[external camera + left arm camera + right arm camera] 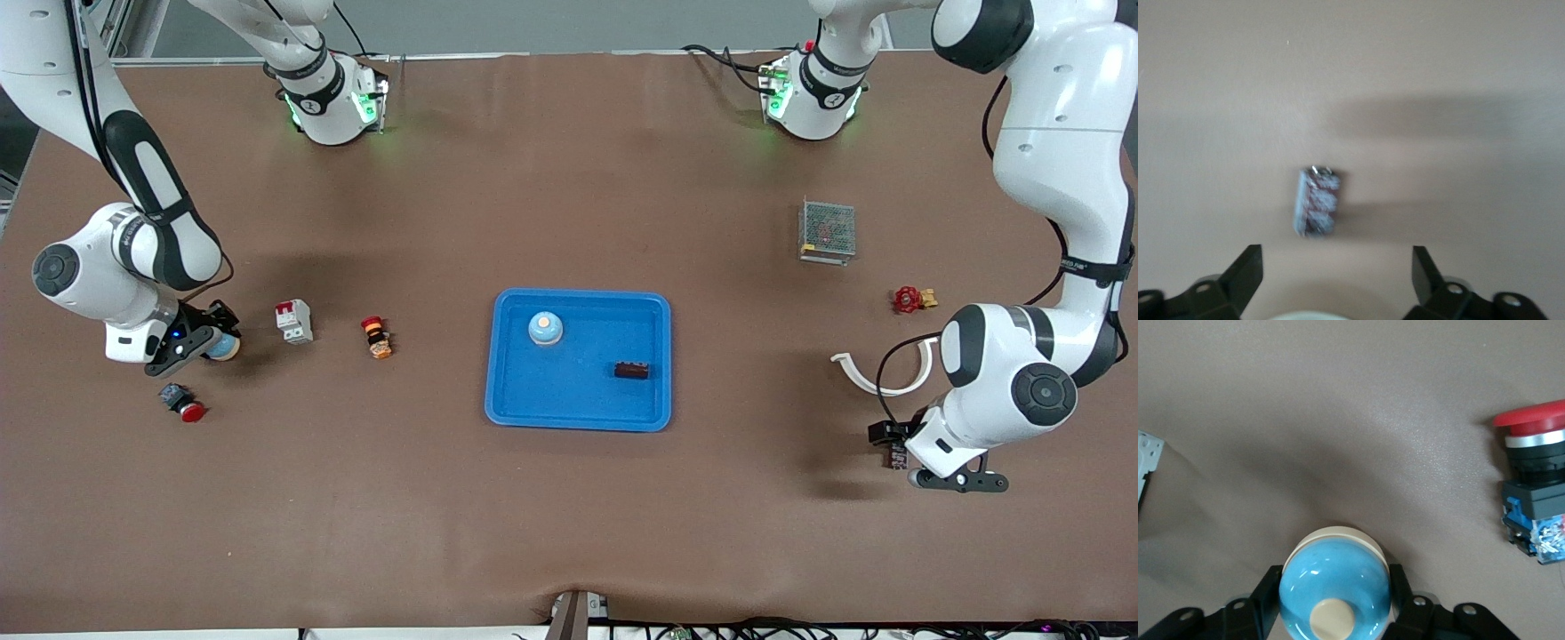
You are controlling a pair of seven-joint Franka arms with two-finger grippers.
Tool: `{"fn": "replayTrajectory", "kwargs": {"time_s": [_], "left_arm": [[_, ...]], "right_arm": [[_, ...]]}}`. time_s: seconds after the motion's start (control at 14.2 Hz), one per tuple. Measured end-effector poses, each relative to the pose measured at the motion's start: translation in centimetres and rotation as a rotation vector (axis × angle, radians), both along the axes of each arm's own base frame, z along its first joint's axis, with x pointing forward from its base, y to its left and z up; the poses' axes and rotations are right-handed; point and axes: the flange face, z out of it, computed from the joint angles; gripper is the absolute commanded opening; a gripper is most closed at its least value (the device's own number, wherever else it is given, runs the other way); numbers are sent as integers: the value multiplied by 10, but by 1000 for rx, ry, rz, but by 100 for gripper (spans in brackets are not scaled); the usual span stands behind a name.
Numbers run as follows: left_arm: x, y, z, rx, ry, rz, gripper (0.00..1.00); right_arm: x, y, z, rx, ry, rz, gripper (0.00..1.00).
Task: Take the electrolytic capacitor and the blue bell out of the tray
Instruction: 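Lower and release the capacitor with the left gripper while the right gripper releases the bell, then move the right gripper and the left gripper back over the tray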
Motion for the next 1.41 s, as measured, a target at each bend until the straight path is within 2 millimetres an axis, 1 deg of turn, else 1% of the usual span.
{"fn": "replayTrajectory", "kwargs": {"time_s": [0.14,0.21,0.28,0.42,0.49,0.56,0.71,0.78,0.85,0.92,0.99,1.06,1.2,1.27,1.41], "left_arm": [[-3,-45,31,7,3,206,100],[-6,-66,40,-1,-2,312,100],[-9,-85,44,-21,-1,413,100],[-13,-108,46,-60,11,622,100],[-15,-117,47,-68,15,728,100],[-17,-127,48,-74,18,828,100],[-23,-154,49,-75,24,983,100],[-27,-171,49,-72,25,1043,100],[-32,-189,49,-69,25,1097,100],[-38,-208,49,-69,23,1147,100],[-43,-226,49,-72,18,1193,100],[-49,-244,48,-78,14,1235,100],[-62,-280,42,-100,5,1310,100],[-69,-296,39,-110,3,1342,100],[-81,-324,34,-125,3,1394,100]], "right_arm": [[0,1,0,7,-2,-10,100],[0,1,0,14,-3,-21,100],[0,2,0,21,-2,-28,100],[4,8,3,44,22,-31,100],[11,13,12,65,38,-39,100],[22,21,27,85,59,-55,100],[51,47,72,105,76,-113,100],[66,67,98,108,75,-145,100],[77,91,121,110,79,-185,100],[85,119,141,108,86,-232,100],[91,150,156,105,91,-285,100],[94,183,166,100,94,-345,100],[93,249,175,87,102,-468,100],[89,278,178,81,106,-525,100],[81,329,183,75,104,-640,100]]}}
